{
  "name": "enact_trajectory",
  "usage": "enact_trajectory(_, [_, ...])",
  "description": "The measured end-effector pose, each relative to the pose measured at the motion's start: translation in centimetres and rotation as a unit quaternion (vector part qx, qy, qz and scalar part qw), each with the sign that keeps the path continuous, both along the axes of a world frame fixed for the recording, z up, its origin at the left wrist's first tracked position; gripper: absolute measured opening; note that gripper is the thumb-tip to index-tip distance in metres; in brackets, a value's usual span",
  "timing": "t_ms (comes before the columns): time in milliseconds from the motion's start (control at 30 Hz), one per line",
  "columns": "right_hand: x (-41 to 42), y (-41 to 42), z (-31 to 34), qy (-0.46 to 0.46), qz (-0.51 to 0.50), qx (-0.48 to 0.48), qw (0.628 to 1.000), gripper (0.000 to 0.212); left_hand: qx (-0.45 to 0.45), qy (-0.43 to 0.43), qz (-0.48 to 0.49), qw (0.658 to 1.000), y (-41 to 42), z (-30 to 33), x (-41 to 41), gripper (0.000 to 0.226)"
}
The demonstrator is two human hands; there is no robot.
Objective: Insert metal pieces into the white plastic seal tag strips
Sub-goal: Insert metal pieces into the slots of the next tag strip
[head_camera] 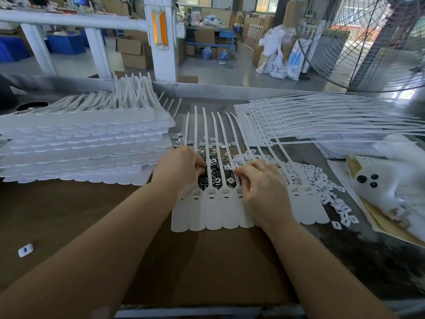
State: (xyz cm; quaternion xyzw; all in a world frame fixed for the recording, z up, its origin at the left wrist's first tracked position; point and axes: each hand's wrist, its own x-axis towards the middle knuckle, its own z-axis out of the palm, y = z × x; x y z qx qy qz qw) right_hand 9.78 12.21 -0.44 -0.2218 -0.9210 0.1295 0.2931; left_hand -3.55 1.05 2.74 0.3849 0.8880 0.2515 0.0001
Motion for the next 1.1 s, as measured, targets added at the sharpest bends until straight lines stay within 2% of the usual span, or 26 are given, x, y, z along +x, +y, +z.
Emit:
enact_trajectory(233, [0.0,0.0,0.1,0.003,0.001,-0.001,1.000,0.022,-0.023,0.008,0.008,1.000,0.1,0.3,0.1,0.018])
enact_trajectory(333, [0.0,0.0,0.0,0.005,0.001,0.000,1.000,0.021,0.015,-0.001,0.014,1.000,-0.1,-0.1,0.2,0.012])
enact_trajectory(433, [0.0,0.0,-0.1,0.006,0.000,0.004,1.000,0.020,0.107,-0.064,0.032,0.992,-0.9,-0.4,0.6,0.010])
enact_trajectory(567, [0.0,0.0,-0.1,0.008,-0.001,0.008,1.000,0.019,0.205,-0.180,0.056,0.961,-2.6,-0.4,0.7,0.003])
enact_trajectory(700, [0.1,0.0,-0.1,0.010,-0.002,0.012,1.000,0.019,0.222,-0.252,0.067,0.940,-4.5,-0.6,0.9,0.007])
enact_trajectory(800, [0.0,-0.1,-0.1,0.010,-0.002,0.013,1.000,0.019,0.209,-0.235,0.067,0.947,-5.5,-0.9,1.1,0.006])
enact_trajectory(967, [0.0,-0.1,-0.2,0.013,-0.003,0.020,1.000,0.018,0.181,-0.169,0.043,0.968,-7.0,-1.4,1.8,0.021])
enact_trajectory(1100, [0.0,-0.1,-0.3,0.016,-0.001,0.021,1.000,0.017,0.164,-0.069,0.008,0.984,-7.7,-1.7,2.5,0.024])
